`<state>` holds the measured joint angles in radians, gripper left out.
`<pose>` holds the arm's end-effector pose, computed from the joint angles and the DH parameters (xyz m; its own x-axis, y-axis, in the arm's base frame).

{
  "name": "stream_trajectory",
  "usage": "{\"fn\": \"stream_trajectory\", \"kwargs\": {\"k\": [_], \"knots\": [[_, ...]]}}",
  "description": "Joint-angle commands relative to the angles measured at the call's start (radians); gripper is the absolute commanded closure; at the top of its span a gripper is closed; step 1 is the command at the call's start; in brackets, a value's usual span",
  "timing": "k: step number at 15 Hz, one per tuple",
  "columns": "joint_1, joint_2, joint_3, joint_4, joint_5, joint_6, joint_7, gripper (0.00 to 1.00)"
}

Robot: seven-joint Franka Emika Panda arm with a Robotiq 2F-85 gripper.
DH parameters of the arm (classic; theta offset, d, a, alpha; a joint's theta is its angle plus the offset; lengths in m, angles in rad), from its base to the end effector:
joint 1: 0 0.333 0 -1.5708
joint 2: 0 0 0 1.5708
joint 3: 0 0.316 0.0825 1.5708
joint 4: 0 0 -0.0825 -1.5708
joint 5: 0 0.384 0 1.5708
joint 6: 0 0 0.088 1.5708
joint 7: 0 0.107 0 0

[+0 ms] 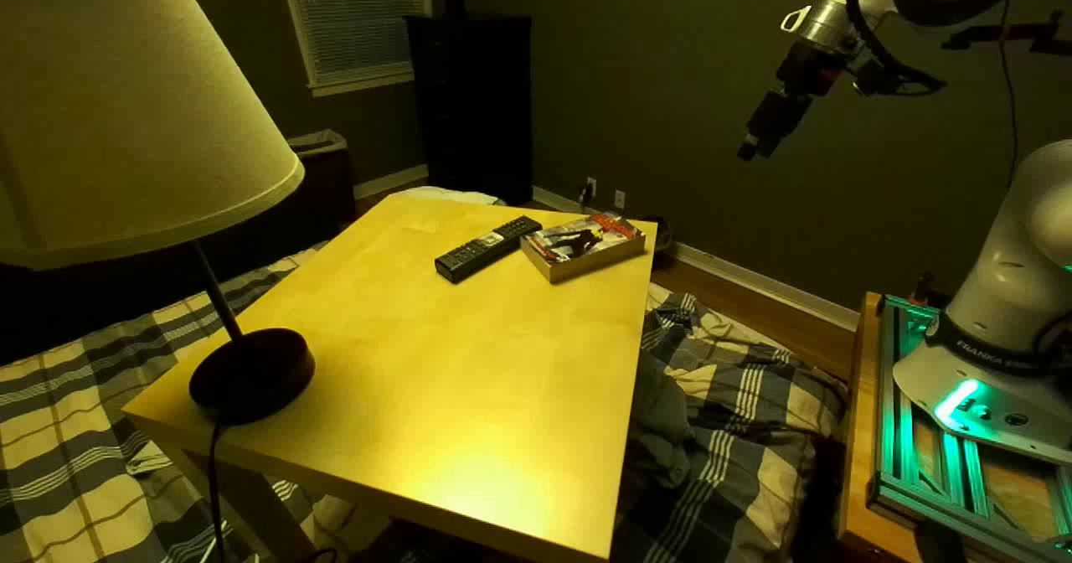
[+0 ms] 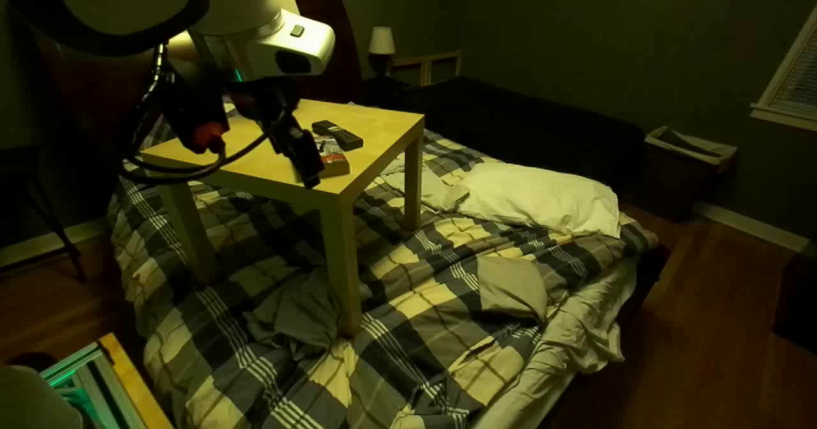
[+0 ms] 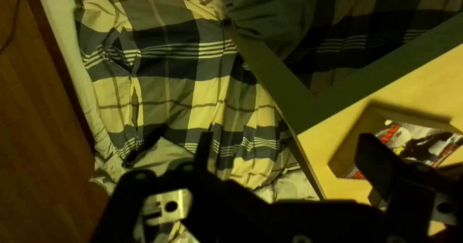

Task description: Press a button on the remote

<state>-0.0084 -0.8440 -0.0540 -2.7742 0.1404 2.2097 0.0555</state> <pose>0.3211 -0.0150 0.4684 0.9476 -0.1908 0.2562 -0.1456 -0.9718 -0.1853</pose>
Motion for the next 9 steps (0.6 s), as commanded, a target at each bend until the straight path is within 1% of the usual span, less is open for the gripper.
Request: {"fn": "stream_trajectory", "kwargs": {"k": [1,3,9], "knots": [[-0.005,0.001,0.005,-0.02,0.004,-0.009,-0.004,0.0],[-0.005,0.009,0.005,-0.054,0.004,-0.011,-0.004,0.0],[-0.005,0.02,0.005,-0.051,0.004,-0.011,-0.004,0.0]]}}
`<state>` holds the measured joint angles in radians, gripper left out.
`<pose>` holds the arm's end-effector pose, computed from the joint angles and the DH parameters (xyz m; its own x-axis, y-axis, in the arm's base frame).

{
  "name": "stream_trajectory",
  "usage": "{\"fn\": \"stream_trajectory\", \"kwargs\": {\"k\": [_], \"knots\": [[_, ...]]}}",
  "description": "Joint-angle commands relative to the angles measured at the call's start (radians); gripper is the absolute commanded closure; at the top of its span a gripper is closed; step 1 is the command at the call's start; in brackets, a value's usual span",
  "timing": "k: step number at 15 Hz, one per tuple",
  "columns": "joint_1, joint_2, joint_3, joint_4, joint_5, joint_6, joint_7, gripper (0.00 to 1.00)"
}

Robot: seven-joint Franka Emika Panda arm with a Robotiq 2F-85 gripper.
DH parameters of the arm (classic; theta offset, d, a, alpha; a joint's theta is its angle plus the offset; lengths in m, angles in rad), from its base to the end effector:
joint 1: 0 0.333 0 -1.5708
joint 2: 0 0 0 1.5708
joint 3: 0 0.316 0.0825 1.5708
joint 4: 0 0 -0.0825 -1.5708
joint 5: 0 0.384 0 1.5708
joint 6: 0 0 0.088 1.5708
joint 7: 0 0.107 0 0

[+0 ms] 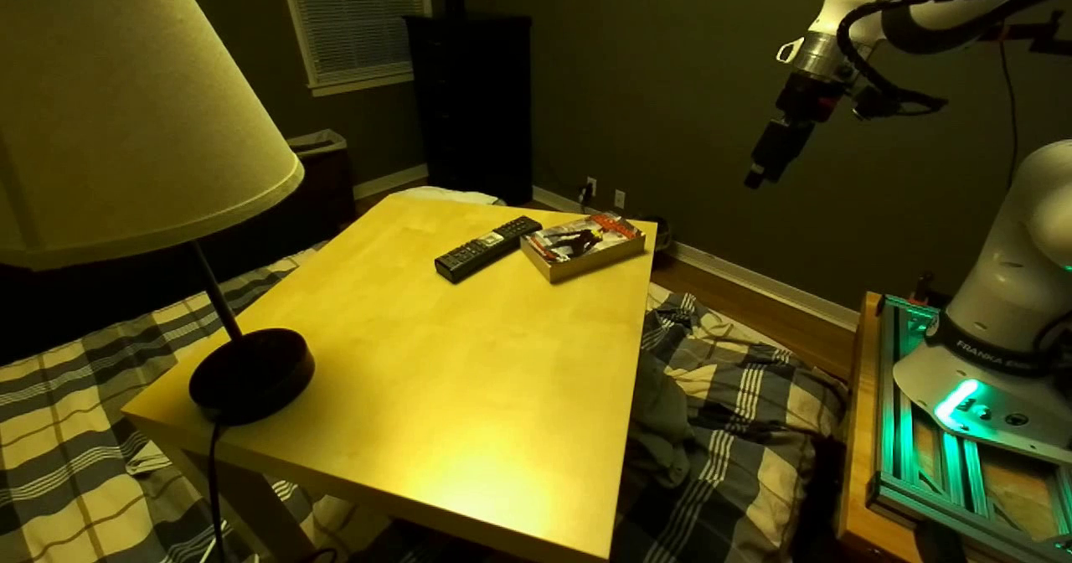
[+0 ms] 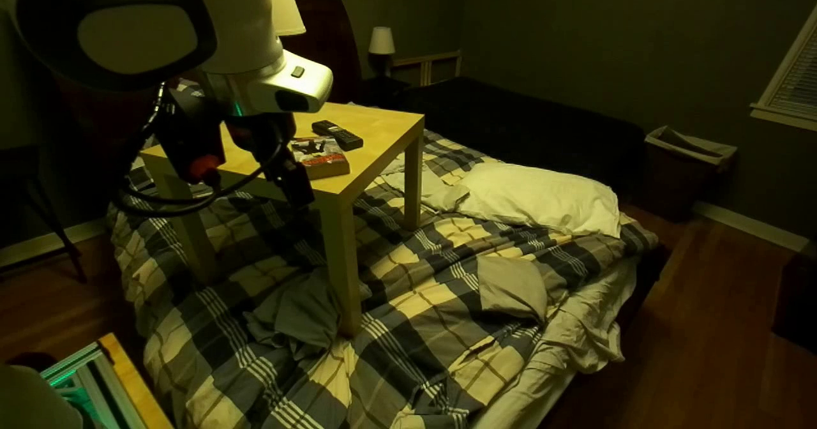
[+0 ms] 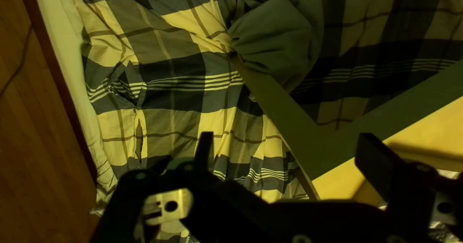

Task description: Press a button on the remote

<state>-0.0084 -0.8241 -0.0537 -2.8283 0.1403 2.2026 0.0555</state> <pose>0.3146 -0.0133 0.4344 0.9658 -0.1881 0.1782 -0.1568 -0.9718 -0.1759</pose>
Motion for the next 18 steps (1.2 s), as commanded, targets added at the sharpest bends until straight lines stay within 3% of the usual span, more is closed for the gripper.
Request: {"fn": "stream_trajectory", "kwargs": {"k": [1,5,11,18], "knots": [[-0.005,0.0,0.005,0.003,0.004,-0.004,-0.004,0.0],[0.01,0.046,0.028,0.045,0.003,0.0,0.006,0.0],[0.095,0.253,0.146,0.265,-0.005,0.006,0.008,0.0],[0.189,0.528,0.23,0.522,-0.006,0.153,-0.042,0.0]]}}
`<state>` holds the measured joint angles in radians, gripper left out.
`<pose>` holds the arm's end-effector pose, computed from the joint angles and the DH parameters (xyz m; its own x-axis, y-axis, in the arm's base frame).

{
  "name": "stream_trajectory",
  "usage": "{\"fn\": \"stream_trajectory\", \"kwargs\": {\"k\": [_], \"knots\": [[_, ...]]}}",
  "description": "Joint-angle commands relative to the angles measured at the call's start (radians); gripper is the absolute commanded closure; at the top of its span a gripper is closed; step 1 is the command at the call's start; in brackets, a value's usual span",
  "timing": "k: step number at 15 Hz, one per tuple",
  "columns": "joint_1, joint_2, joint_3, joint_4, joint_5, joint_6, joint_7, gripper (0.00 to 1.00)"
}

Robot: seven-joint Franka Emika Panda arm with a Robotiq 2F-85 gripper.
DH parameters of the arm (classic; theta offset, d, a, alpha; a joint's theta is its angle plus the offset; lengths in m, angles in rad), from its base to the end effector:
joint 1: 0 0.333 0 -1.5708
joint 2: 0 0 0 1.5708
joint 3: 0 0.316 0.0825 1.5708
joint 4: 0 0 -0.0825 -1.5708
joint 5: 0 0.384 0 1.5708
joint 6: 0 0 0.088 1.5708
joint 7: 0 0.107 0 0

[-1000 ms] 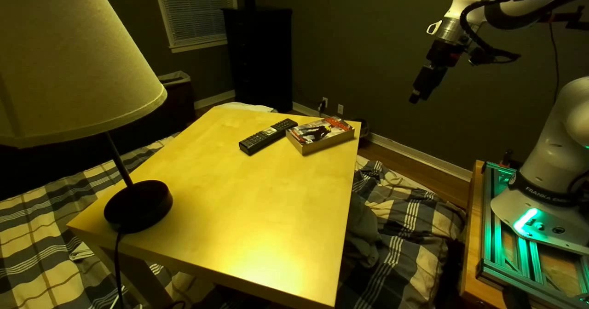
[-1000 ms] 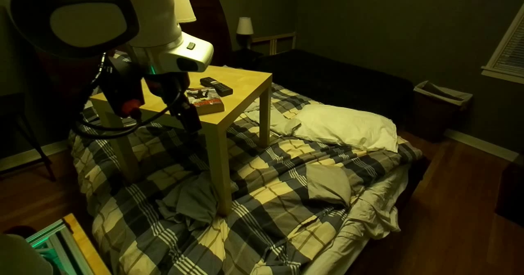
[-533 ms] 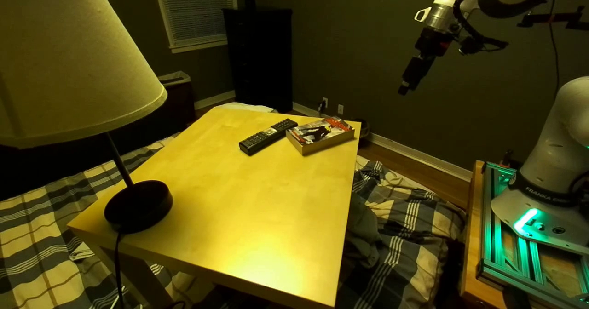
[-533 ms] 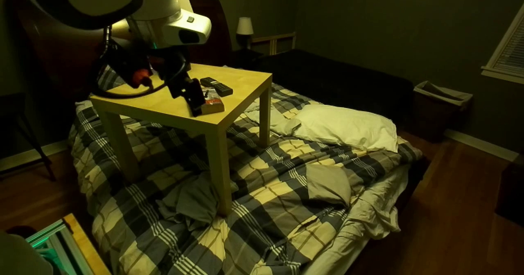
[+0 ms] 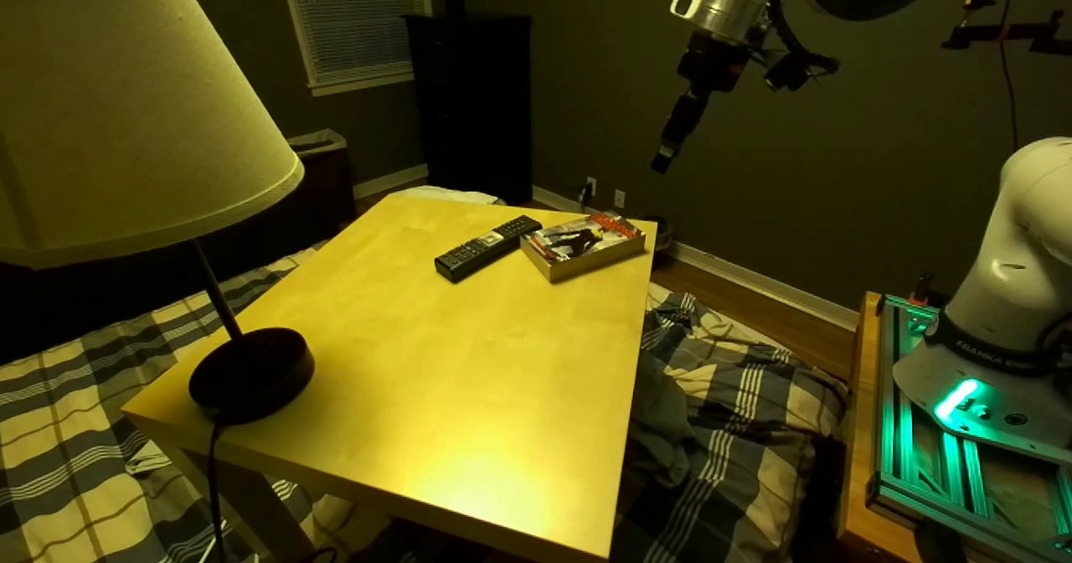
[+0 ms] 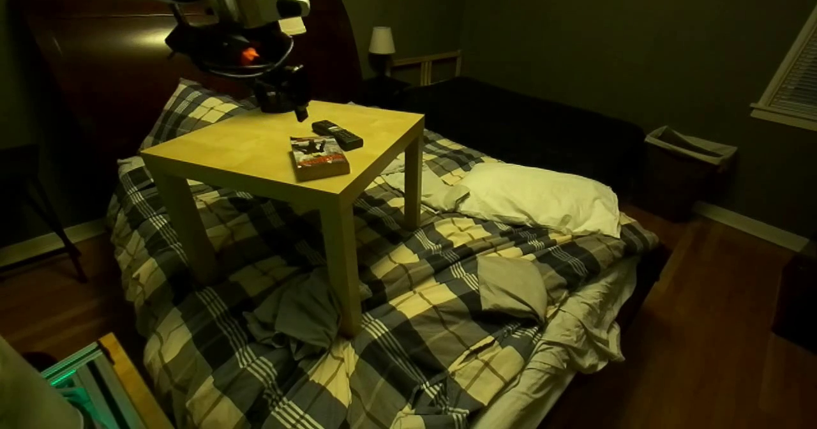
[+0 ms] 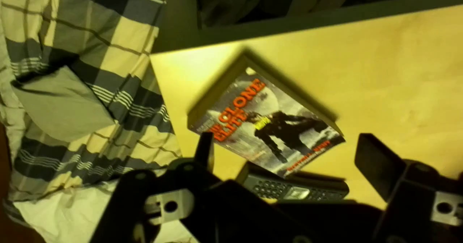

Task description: Press a button on the remote

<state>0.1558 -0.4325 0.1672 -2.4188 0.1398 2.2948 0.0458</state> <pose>0.4191 0.1485 0.4970 0.9391 0.1756 0.2954 0.2050 -0.9762 -0.0714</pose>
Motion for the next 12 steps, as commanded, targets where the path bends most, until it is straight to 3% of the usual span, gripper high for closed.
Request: {"fn": "stream_trajectory", "kwargs": {"k": [1,4,5,6,8,12], "knots": [[0.03,0.176,0.016,0.143,-0.015,0.093,-0.041,0.0],[0.034,0.285,0.035,0.223,-0.064,0.172,-0.065,0.0],[0.035,0.319,0.04,0.246,-0.086,0.197,-0.07,0.05],[0.033,0.353,0.047,0.268,-0.117,0.219,-0.069,0.26],[0.04,0.415,0.054,0.306,-0.155,0.265,-0.072,0.3],[0.055,0.516,0.059,0.365,-0.222,0.348,-0.061,0.63]]}}
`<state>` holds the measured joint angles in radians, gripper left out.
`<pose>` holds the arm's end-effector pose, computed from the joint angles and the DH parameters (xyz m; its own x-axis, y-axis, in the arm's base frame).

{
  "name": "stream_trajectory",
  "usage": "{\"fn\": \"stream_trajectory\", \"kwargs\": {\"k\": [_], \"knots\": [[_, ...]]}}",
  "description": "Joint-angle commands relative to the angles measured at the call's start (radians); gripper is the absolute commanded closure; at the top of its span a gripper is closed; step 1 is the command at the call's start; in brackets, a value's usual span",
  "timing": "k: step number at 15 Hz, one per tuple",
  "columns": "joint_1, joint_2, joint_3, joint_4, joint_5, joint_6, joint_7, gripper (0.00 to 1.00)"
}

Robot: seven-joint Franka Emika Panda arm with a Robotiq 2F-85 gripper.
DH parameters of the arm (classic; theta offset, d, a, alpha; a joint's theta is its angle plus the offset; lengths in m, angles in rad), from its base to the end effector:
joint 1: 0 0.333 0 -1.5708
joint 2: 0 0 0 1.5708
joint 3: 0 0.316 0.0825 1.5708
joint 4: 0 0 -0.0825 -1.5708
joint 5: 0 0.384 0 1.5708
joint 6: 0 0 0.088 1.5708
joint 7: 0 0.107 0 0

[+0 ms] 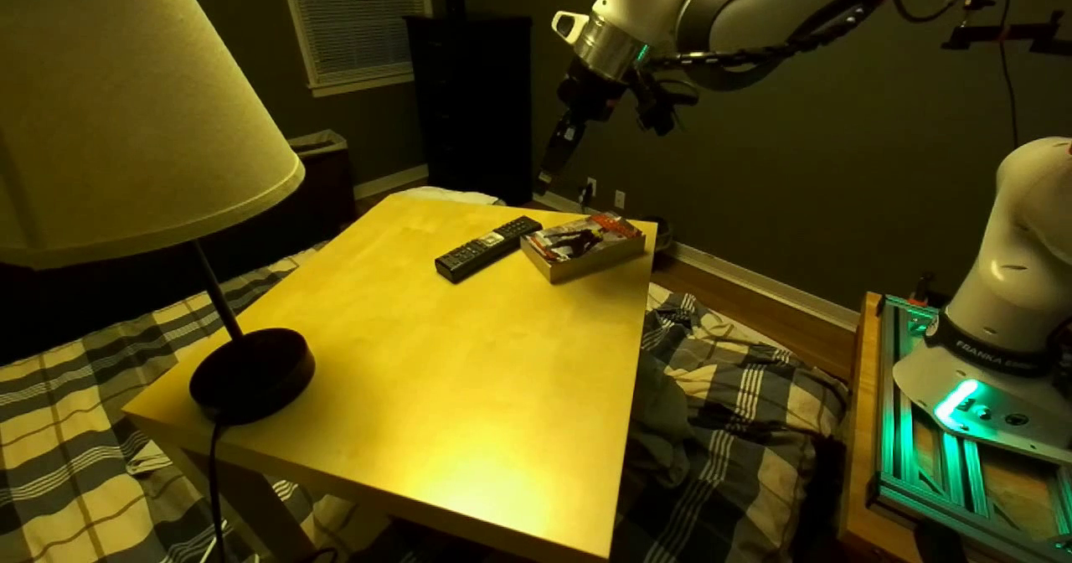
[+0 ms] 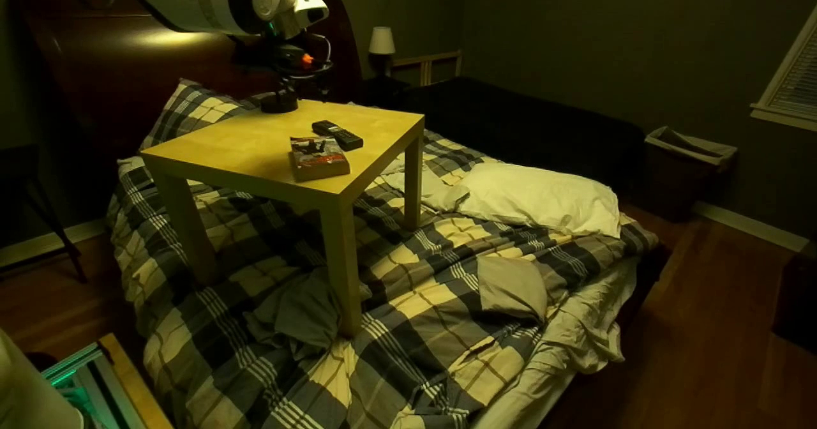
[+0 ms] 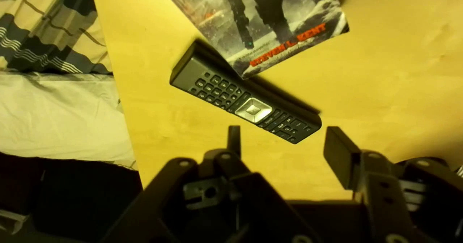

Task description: Press a button on the remote

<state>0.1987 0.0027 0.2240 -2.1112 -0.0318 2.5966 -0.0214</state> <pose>0.5309 0.2394 0.4671 0.7872 0.4071 0.4632 0.4420 -0.8963 0.0365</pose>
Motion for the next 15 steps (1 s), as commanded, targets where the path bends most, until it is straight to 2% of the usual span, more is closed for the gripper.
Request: {"fn": "stream_trajectory", "kwargs": {"k": [1,5,10,15], "knots": [[0.016,0.101,0.002,0.07,-0.061,0.064,0.01,0.69],[0.027,0.177,-0.004,0.111,-0.057,0.126,0.012,1.0],[0.045,0.262,-0.038,0.145,-0.106,0.234,0.047,1.0],[0.072,0.331,-0.088,0.18,-0.155,0.287,0.094,1.0]]}}
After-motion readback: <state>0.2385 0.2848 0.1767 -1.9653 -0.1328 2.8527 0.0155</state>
